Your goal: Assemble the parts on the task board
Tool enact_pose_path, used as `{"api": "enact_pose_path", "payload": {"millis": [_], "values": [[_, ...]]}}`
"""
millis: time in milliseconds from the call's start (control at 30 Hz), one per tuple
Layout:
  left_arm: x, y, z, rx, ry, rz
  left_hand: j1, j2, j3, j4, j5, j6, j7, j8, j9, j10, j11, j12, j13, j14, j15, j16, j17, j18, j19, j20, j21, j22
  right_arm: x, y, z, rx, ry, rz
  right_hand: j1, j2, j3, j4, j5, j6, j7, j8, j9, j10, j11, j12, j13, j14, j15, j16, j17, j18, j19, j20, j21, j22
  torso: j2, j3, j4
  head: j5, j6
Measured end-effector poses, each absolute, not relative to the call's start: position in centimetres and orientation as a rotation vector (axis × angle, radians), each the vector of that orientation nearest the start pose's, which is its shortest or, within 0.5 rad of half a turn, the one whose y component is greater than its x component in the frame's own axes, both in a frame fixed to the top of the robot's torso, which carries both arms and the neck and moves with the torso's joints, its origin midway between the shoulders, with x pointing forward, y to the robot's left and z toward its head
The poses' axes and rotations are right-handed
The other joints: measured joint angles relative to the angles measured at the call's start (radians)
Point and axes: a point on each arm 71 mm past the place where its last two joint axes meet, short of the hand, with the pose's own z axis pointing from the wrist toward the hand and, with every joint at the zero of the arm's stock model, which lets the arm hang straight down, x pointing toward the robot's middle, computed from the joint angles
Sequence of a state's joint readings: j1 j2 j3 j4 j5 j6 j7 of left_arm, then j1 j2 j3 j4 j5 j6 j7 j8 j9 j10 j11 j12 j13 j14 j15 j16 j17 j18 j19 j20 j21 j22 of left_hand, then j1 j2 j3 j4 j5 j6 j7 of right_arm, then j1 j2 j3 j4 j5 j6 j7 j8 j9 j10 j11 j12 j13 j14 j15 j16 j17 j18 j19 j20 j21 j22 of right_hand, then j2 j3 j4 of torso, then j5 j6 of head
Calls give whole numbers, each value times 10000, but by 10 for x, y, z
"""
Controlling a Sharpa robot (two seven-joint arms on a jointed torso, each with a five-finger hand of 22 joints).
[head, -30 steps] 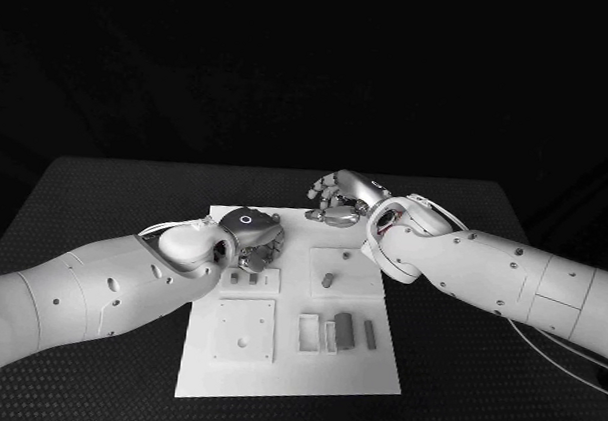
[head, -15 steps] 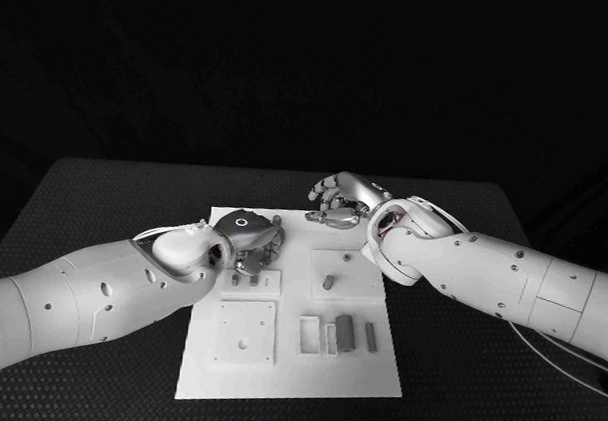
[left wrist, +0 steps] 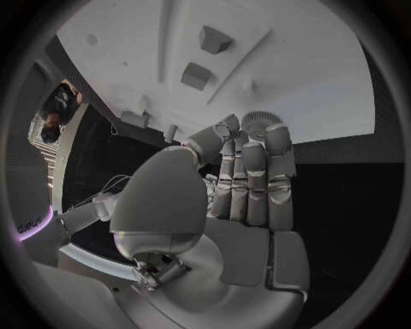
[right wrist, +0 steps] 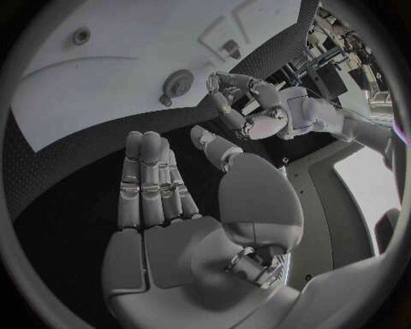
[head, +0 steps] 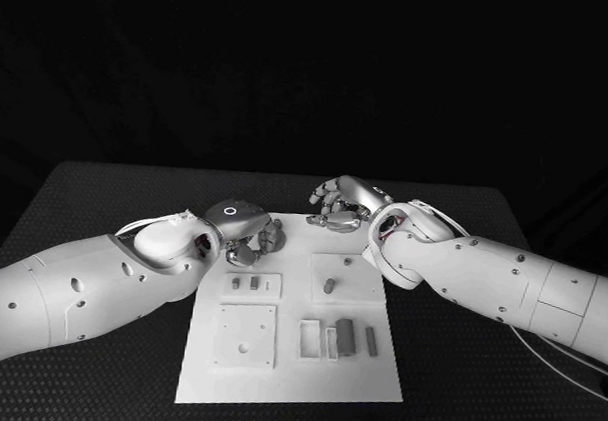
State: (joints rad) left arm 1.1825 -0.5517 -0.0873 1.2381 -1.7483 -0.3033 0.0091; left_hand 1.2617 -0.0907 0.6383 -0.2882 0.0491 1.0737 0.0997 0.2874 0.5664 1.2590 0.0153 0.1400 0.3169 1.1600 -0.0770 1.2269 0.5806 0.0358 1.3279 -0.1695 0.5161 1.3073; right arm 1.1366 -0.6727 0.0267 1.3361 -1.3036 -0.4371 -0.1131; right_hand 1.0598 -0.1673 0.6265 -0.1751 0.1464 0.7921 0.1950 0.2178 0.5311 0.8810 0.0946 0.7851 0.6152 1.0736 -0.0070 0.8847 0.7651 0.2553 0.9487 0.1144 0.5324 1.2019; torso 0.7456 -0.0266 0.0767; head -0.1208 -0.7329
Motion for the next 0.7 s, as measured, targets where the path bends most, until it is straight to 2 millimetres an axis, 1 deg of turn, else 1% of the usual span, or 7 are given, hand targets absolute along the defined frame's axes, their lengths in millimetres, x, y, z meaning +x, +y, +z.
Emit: {"api": "enact_pose_path", "payload": {"millis": [100, 267, 533, 700], "values": [[514, 125, -214, 5612, 15802, -5895, -1, 0, -10, -10, 0, 0, 0, 0, -4, 8, -8, 0, 0, 1, 0, 0, 0, 0, 0, 0, 0, 0, 518, -174, -200, 1145, 16033, 7093, 0, 0, 0, 0, 0, 0, -1, 0, 0, 0, 0, 0, 0, 0, 0, 0, 0, 0, 0, 0, 0, 2, 0, -4, 2, 9, -10], [515, 134, -210, 5558, 15956, -5695, -1, 0, 16, 16, -1, -1, -1, -1, -10, 9, -9, 0, 0, 2, 1, 0, -1, 1, 0, 0, 0, 0, 518, -175, -200, 1150, 16033, 7085, 0, 0, 0, 0, 0, -1, -2, 0, -1, 0, 0, 0, 0, 0, 0, 0, 10, 0, 0, 0, 0, 2, 2, -4, 2, 26, -11], [517, 141, -213, 5532, 16398, -5393, -1, -2, 17, 17, -2, -2, -3, -8, -2, 10, -10, 1, 0, 4, 4, 0, -2, 1, 0, 1, -1, 8, 518, -176, -200, 1156, 16033, 7073, 0, 0, 0, 0, 0, 0, -3, 0, -9, 0, 0, 0, -10, 0, 0, 0, 20, 0, 0, 0, -38, 12, 11, -5, -3, 55, -10], [519, 141, -215, 5549, 16575, -5294, -1, -3, 17, 16, -2, -2, -4, -8, 2, 13, -13, 5, 0, 17, 16, 0, -3, 2, -1, 2, 38, 7, 518, -175, -200, 1154, 16033, 7081, 0, 0, 0, 0, 0, 0, -4, 0, -8, 0, 0, 0, -20, 0, 0, 0, 28, -1, 0, 0, -39, 13, 13, -2, -11, 80, -16]]}}
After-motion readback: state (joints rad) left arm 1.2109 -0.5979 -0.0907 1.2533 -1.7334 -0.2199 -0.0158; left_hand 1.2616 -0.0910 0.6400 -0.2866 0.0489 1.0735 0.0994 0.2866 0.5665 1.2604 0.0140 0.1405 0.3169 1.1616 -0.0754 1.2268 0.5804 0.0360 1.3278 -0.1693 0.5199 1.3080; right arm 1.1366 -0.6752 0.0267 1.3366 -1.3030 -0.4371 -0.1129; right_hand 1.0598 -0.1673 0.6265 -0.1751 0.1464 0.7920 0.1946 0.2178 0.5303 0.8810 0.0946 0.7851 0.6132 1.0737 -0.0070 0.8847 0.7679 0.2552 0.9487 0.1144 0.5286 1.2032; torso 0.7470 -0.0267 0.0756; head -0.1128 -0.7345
